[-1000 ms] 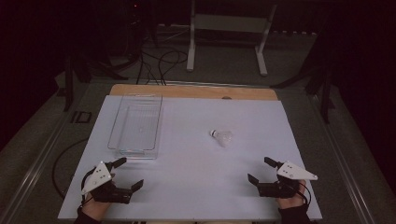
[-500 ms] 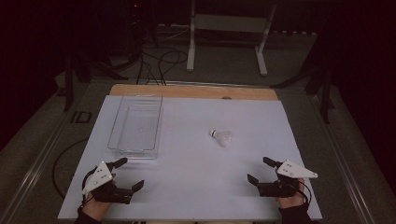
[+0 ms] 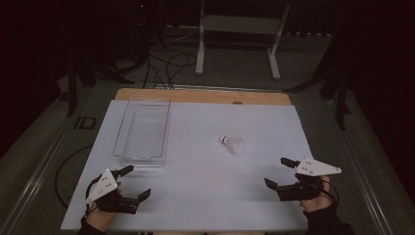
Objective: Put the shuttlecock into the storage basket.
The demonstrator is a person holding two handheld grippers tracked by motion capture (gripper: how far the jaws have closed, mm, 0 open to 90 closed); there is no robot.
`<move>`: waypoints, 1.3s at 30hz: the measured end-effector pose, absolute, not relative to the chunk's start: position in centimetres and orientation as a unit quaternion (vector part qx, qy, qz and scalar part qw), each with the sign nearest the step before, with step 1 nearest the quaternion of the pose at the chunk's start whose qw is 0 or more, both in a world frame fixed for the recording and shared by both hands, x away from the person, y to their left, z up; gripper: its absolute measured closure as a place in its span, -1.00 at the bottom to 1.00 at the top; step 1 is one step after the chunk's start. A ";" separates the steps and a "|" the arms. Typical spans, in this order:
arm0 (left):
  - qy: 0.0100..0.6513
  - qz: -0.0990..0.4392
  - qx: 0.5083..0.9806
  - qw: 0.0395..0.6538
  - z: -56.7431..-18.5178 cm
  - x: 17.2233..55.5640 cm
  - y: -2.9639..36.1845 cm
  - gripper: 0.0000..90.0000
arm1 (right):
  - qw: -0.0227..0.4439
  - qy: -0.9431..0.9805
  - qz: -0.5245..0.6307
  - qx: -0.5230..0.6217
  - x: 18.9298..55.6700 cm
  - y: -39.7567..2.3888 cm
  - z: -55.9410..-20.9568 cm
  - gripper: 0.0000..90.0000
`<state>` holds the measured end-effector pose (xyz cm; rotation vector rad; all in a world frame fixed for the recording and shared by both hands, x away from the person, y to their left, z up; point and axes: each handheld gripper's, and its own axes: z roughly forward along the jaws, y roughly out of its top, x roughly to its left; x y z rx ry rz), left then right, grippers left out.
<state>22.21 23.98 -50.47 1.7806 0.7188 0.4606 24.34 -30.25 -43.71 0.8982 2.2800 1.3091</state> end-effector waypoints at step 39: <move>0.297 0.197 0.760 0.544 -50.4 22.1 23.8 -1.00 | 0.050 0.889 0.285 0.354 27.2 -29.9 -43.6 -0.83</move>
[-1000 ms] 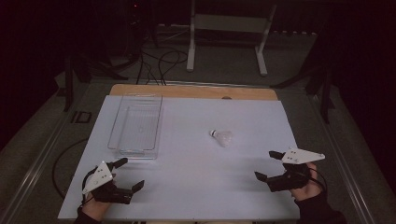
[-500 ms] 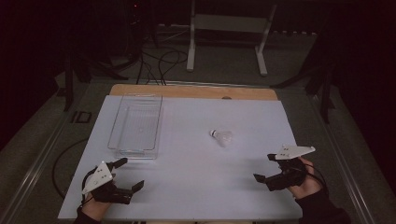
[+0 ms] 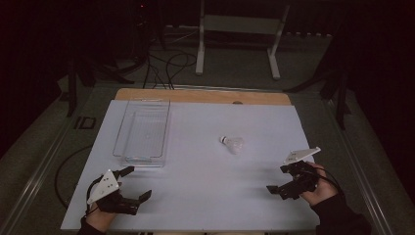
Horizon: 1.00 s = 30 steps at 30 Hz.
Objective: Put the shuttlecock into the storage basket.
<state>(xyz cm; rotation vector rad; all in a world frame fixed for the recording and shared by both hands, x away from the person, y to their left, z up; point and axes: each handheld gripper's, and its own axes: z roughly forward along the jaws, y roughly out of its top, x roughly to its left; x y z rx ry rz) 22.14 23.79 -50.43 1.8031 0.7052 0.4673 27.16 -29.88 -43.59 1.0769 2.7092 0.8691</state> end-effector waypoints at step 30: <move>0.298 0.191 0.760 0.544 -50.5 22.2 23.9 -1.00 | 0.015 0.905 0.170 0.390 29.1 -30.3 -43.8 -0.83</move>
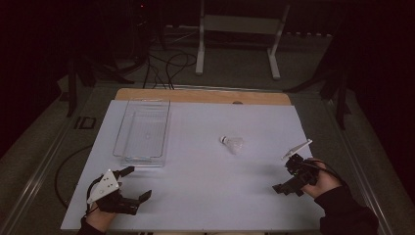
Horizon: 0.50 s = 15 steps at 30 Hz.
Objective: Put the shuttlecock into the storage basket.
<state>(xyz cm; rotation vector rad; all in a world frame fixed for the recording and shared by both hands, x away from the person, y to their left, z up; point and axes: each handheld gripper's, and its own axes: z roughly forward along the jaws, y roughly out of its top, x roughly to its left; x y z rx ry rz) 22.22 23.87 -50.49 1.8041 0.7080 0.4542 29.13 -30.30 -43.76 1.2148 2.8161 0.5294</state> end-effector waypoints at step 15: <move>0.298 0.191 0.760 0.545 -50.5 22.2 23.8 -1.00 | -0.010 0.912 0.109 0.395 30.7 -29.6 -43.8 -0.82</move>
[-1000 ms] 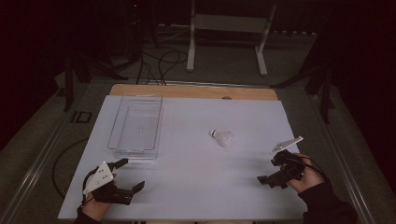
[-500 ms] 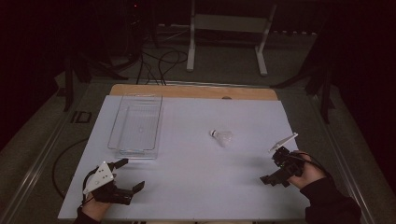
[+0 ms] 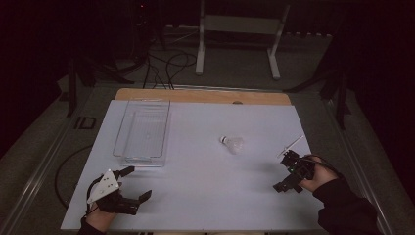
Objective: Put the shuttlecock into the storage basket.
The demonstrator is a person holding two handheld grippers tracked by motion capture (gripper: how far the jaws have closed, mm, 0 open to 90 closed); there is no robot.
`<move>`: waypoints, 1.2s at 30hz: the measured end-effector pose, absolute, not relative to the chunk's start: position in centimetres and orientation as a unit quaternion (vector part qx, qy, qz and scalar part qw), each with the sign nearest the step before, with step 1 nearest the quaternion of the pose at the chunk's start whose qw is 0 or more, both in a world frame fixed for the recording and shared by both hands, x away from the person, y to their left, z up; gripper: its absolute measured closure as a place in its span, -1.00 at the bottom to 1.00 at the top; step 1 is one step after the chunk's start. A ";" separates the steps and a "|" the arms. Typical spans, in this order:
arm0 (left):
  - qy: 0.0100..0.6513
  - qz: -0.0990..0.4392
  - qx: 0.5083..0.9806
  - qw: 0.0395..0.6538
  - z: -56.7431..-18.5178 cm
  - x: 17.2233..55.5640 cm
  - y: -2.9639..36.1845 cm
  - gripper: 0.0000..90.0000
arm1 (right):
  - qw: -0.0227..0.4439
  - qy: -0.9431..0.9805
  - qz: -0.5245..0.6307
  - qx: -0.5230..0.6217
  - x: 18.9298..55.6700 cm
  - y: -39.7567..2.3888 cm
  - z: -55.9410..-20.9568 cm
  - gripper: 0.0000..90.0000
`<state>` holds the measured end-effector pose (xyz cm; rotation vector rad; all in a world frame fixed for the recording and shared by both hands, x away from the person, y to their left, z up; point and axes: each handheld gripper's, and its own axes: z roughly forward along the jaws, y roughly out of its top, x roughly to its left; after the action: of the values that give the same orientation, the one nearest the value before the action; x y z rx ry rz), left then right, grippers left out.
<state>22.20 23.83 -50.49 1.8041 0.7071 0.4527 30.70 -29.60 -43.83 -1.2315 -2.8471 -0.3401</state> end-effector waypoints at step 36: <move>0.299 0.185 0.760 0.547 -50.5 22.2 23.8 -1.00 | 0.048 -0.905 -0.062 -0.419 34.7 -24.8 -45.2 -0.82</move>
<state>22.24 23.80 -50.53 1.8011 0.7087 0.4397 34.70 -24.80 -45.21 -1.2774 -2.7577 -0.1902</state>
